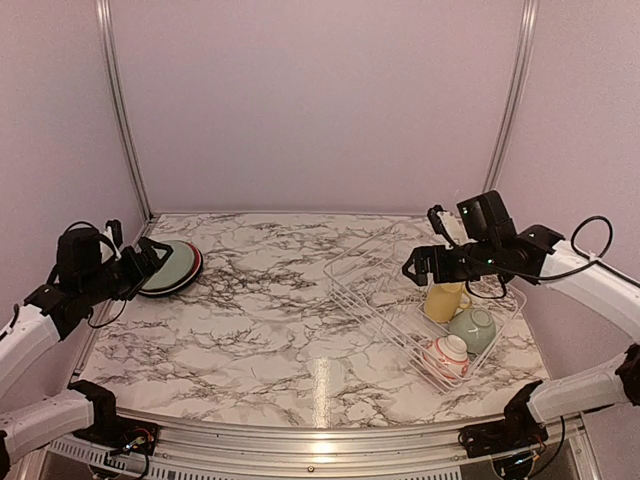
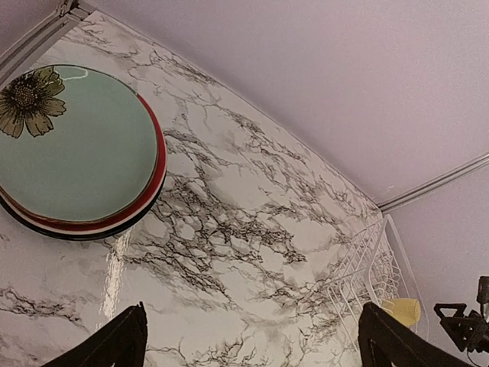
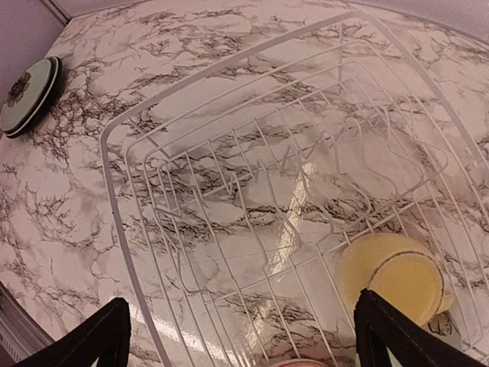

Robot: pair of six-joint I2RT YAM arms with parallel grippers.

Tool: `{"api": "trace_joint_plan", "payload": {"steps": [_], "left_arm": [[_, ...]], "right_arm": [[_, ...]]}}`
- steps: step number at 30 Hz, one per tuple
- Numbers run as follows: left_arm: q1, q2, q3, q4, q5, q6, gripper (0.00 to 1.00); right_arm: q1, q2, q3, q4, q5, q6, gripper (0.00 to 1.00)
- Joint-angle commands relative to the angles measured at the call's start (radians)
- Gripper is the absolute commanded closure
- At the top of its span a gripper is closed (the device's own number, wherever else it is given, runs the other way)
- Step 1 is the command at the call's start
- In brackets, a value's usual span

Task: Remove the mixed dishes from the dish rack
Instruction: Grab the bowl from the dish rack.

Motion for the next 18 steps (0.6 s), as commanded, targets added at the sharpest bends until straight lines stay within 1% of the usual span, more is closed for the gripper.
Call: {"api": "trace_joint_plan", "payload": {"steps": [1,2,5,8,11,12,15,18], "left_arm": [[-0.04,-0.056,0.064,-0.054,-0.025,0.037,0.01],[-0.047,-0.064,0.069,-0.067,-0.023,0.046,0.01],[-0.058,-0.094,0.054,-0.048,-0.002,0.047,0.01],[-0.062,-0.114,0.004,0.02,0.055,0.039,0.01],[-0.062,-0.103,-0.052,0.082,0.105,0.032,0.01],[-0.062,-0.094,-0.061,0.086,0.118,0.028,0.01],[-0.062,-0.086,-0.061,0.074,0.138,0.023,0.01],[-0.062,-0.136,-0.05,0.052,0.134,0.021,0.01]], "right_arm": [[-0.022,-0.031,0.045,-0.276,0.113,0.123,0.01],[-0.042,-0.038,0.037,-0.319,0.084,0.148,0.02],[-0.081,-0.073,-0.012,-0.379,-0.026,0.221,0.02],[-0.106,-0.111,-0.04,-0.439,-0.048,0.261,0.02],[-0.151,-0.138,-0.071,-0.463,-0.107,0.264,0.02],[-0.163,-0.139,-0.081,-0.466,-0.131,0.261,0.03],[-0.172,-0.123,-0.088,-0.491,-0.159,0.252,0.07],[-0.173,-0.099,-0.092,-0.509,-0.171,0.239,0.08]]}}
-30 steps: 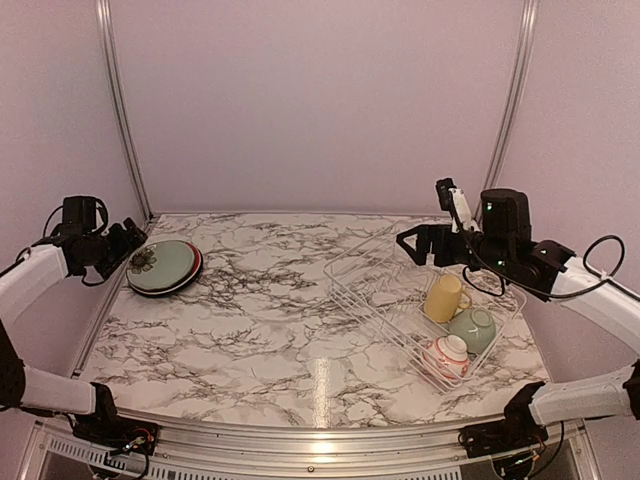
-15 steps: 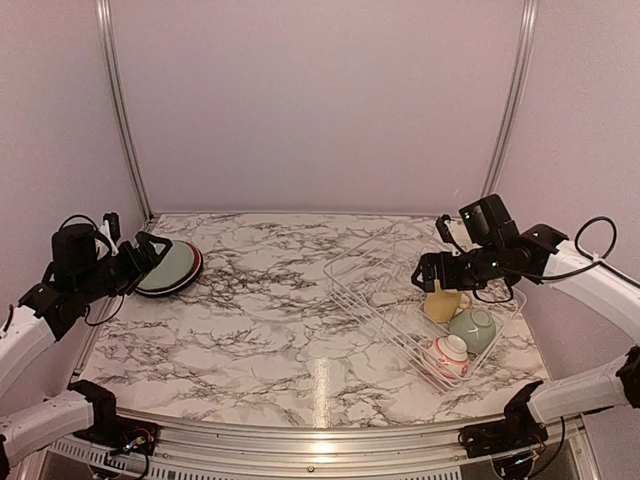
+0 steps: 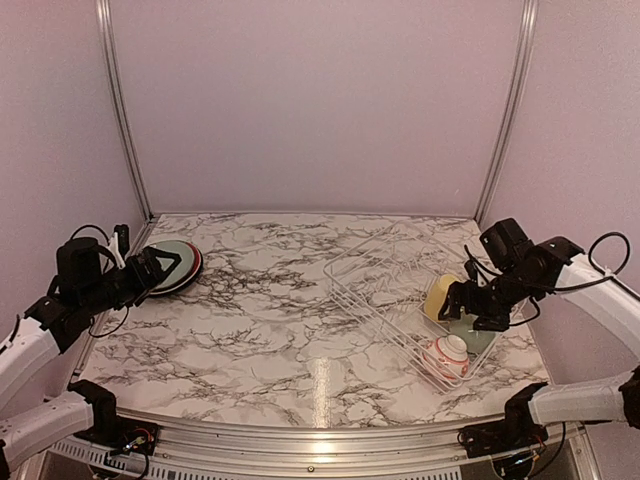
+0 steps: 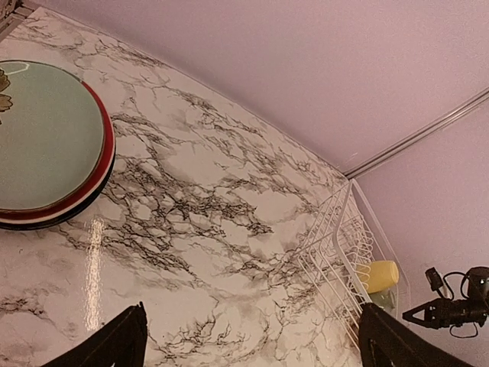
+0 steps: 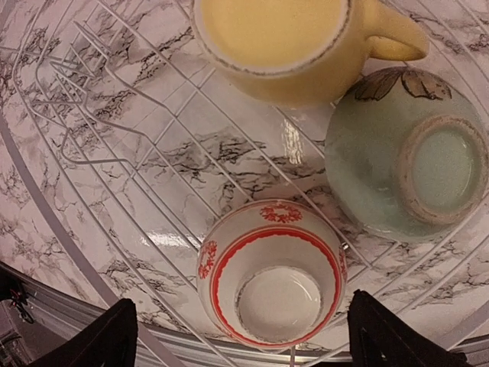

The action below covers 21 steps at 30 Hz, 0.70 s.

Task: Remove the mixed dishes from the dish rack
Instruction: Grab the bowl from the dish rack.

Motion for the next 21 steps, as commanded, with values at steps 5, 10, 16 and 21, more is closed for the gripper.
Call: {"api": "trace_joint_plan", "payload": {"steps": [5,10,16,21], "left_arm": [[-0.003,-0.108,0.044,-0.063,-0.011,0.023,0.01],[-0.004,-0.133,0.049,-0.093,0.021,-0.001,0.01],[-0.004,-0.169,0.033,-0.09,0.028,-0.026,0.01],[-0.004,-0.15,0.03,-0.08,0.049,-0.049,0.01]], "right_arm": [[-0.009,0.083,-0.024,-0.046,-0.067,-0.032,0.13],[-0.011,0.11,-0.027,-0.052,-0.037,-0.055,0.13],[-0.053,0.112,-0.063,-0.013,-0.063,-0.073,0.14],[-0.063,0.125,-0.078,0.0,-0.076,-0.093,0.22]]}}
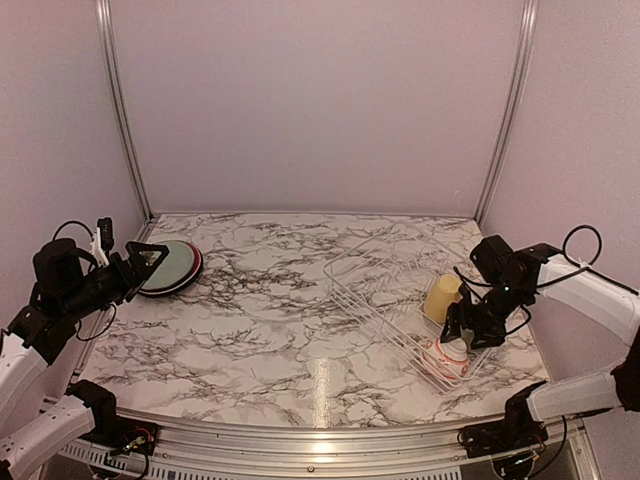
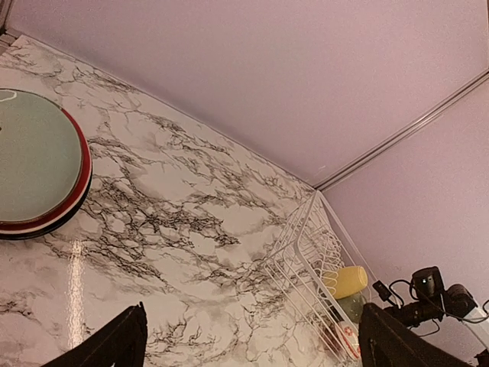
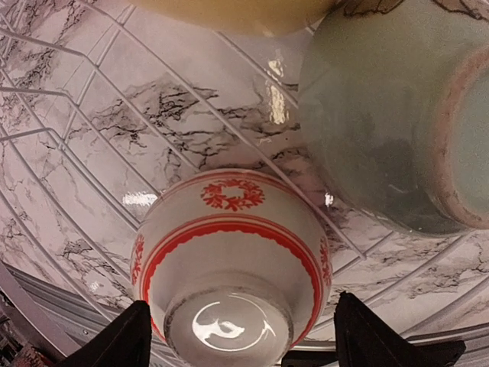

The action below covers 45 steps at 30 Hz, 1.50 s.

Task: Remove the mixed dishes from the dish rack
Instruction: Grab the bowl from the dish rack.

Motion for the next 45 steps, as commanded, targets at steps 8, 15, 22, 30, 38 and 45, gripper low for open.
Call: {"api": "trace_joint_plan", "payload": {"steps": [8,15,22,30,38,45], "left_arm": [[-0.004,-0.01,-0.01,-0.011,0.026,-0.053,0.01],[-0.004,0.01,-0.027,0.007,0.027,-0.066,0.01],[-0.005,0.027,-0.025,0.013,0.027,-0.073,0.01],[-0.007,0.075,0.001,0.026,0.025,-0.081,0.01],[-0.036,0.106,-0.021,0.12,0.091,-0.175,0.01],[-0.151,0.128,-0.074,0.225,0.036,-0.25,0.01]], "right_arm": [[-0.011,0.018,-0.021,0.041,-0.057,-0.045,0.38],[-0.011,0.019,-0.001,0.025,-0.033,-0.051,0.5],[-0.012,0.001,0.027,0.026,-0.069,-0.039,0.71],[-0.012,0.026,0.117,0.024,-0.057,-0.066,0.83],[-0.011,0.008,0.131,0.086,-0.089,-0.077,0.95],[-0.012,-0.023,0.113,0.107,-0.103,-0.091,1.0]]}}
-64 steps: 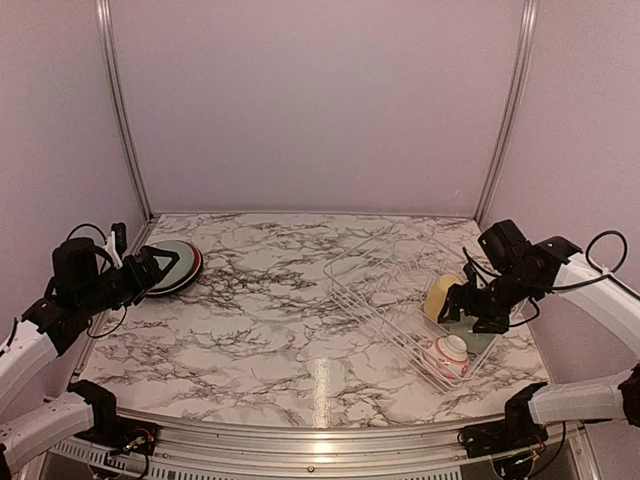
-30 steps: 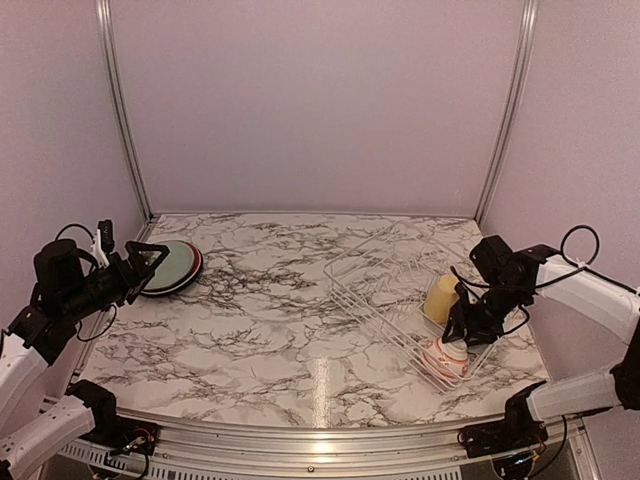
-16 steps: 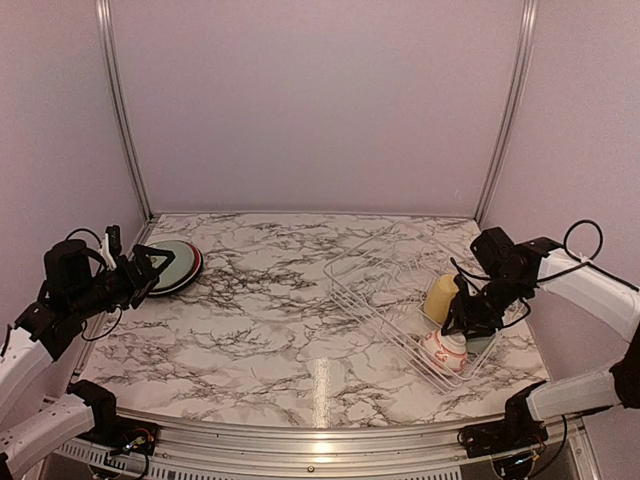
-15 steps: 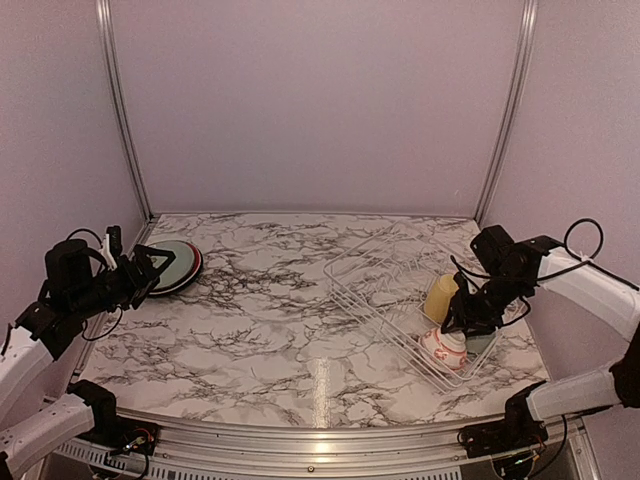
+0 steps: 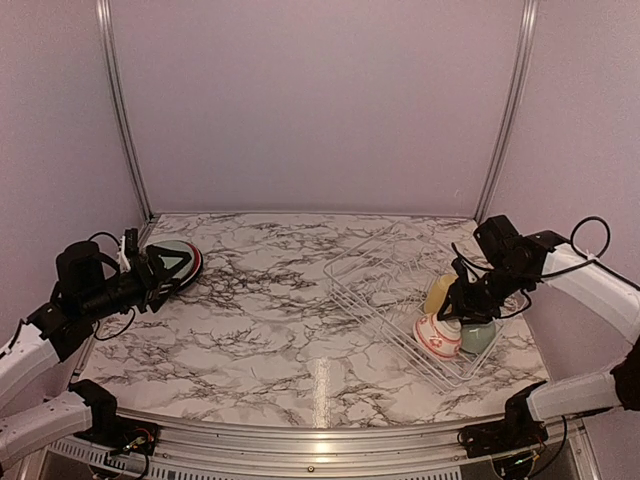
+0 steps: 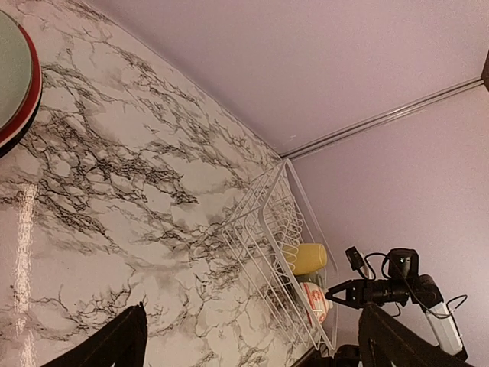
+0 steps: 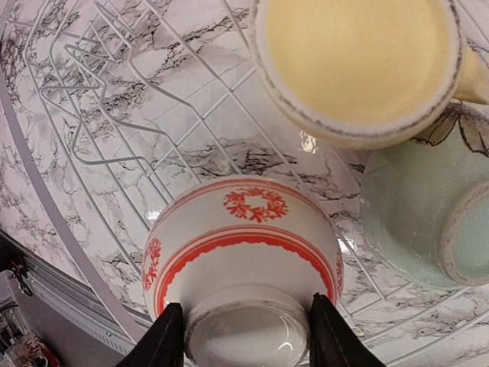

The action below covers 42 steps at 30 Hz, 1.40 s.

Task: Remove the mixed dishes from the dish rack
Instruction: Grab the bowl from the dish rack, then pass from the right arm to the left

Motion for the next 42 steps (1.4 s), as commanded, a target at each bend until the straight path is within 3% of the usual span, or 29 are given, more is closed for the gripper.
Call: {"api": "trace_joint_plan", "payload": {"steps": [1,13,16,22,28,34,42], "left_arm": [[-0.081,0.026,-0.01,0.069,-0.047,-0.041,0.01],[-0.287,0.139,0.021,0.17,-0.151,-0.062,0.01],[-0.353,0.174,0.031,0.285,-0.123,-0.06,0.01],[-0.491,0.321,0.183,0.23,-0.234,0.044,0.01],[-0.566,0.471,0.225,0.363,-0.213,0.016,0.02],[-0.6,0.603,0.254,0.49,-0.147,-0.03,0.05],[-0.602,0.695,0.258,0.699,-0.103,-0.109,0.07]], "right_arm": [[-0.005,-0.04,0.01,0.043,-0.03,-0.015,1.0],[-0.004,-0.122,0.028,0.094,-0.015,-0.004,1.0],[-0.004,-0.146,0.037,0.124,-0.021,0.015,1.0],[-0.004,-0.188,0.031,0.173,0.002,0.043,1.0],[-0.004,-0.209,0.031,0.242,0.02,0.046,1.0],[-0.004,-0.198,0.061,0.367,-0.042,0.056,1.0],[0.013,-0.117,0.075,0.713,-0.238,0.168,1.0]]}}
